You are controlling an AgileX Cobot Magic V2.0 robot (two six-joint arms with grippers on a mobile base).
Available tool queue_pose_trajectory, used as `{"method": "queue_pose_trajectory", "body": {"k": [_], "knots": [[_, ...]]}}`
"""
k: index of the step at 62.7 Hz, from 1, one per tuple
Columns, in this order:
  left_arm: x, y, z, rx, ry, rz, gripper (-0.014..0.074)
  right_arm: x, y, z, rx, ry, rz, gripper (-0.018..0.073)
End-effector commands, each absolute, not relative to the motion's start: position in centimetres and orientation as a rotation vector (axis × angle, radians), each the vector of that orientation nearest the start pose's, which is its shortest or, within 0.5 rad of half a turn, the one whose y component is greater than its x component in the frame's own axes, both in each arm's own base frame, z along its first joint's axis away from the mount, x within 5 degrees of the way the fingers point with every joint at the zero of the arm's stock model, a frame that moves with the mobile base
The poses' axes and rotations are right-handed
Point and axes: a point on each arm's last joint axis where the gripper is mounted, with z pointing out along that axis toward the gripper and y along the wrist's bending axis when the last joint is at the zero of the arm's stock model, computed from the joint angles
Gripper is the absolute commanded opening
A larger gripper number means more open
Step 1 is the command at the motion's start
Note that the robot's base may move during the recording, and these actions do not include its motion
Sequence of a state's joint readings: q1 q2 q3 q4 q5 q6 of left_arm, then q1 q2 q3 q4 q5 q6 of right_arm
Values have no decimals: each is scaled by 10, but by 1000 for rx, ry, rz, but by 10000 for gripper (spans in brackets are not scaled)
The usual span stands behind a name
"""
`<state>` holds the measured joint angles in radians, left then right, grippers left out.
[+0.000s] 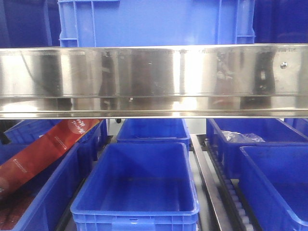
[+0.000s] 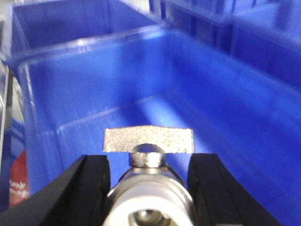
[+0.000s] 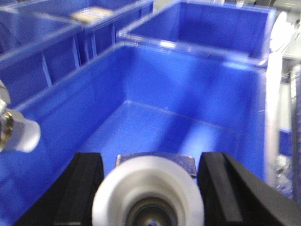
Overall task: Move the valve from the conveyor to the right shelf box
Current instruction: 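Open both grippers to drop the valves into the blue bin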
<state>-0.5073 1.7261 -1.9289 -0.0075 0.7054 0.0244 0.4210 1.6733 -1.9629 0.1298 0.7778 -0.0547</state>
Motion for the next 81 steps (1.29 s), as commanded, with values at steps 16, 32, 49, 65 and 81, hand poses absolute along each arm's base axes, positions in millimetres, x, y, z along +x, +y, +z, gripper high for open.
{"method": "queue_pose_trajectory", "body": {"k": [16,32,49,65,81], "knots": [[364,-206,440,514,1919,-343,-54,372,175,454,-428,1937,384,-143],[368,-208,435,513,1917,-343,322,378,178,446,-430,1957,386,337],[368,-208,435,513,1915,-344,553,378,178,446,-430,1959,386,433],[365,-206,441,509,1902,-346,396,372,176,450,-436,1973,391,230],[365,-206,445,501,1872,-352,-111,371,178,450,-426,1979,436,-168]]}}
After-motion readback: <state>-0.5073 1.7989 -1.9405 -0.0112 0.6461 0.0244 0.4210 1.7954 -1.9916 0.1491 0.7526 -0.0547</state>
